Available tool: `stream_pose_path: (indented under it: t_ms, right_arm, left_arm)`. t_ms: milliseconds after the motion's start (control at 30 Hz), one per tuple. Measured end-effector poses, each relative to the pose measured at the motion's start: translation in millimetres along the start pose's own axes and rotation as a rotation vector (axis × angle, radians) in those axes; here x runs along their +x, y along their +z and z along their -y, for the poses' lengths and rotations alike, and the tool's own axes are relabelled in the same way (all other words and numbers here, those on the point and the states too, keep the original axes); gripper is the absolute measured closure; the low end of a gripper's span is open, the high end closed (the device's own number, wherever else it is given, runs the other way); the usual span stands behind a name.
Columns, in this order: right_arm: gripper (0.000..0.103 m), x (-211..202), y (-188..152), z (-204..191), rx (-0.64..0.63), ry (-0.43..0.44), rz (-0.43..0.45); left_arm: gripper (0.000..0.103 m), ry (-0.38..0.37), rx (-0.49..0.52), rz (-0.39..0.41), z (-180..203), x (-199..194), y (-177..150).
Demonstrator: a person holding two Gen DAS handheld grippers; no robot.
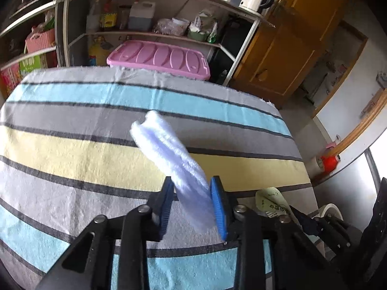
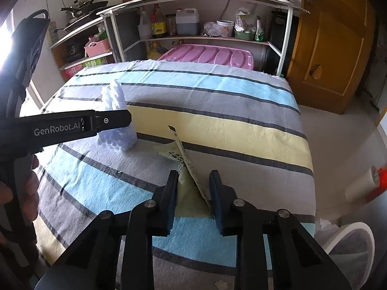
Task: Collect trash
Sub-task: 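Grasp the white cloth roll with the left tool while the right tool grasps the pale green wrapper, then carry the cloth roll and wrapper over the bin and open both tools to drop them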
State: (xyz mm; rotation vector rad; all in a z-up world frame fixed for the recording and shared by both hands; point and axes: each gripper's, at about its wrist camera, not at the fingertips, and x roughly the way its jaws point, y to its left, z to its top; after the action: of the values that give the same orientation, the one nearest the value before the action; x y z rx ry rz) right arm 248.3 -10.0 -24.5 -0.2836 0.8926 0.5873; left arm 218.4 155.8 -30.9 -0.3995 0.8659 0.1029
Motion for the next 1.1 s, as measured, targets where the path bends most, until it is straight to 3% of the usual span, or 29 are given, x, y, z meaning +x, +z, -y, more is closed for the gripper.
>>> stream_pose_path:
  t_ms: [433, 800, 1100]
  right_arm:
    - [0.080, -12.1, -5.4, 5.5, 0.055, 0.030, 0.025]
    - [0.080, -49.1, -18.4, 4.5, 0.092, 0.038, 0.083]
    - [0.080, -90.3, -40.4, 13.9, 0.160, 0.016, 0.136]
  left_arm:
    - [0.077, 0.001, 0.062, 0.011, 1.4, -17.0, -8.6]
    - [0.077, -0.024, 0.160, 0.006, 16.5, -41.5, -31.8]
    - [0.077, -0.030, 0.240, 0.061, 38.4, -72.7, -49.3]
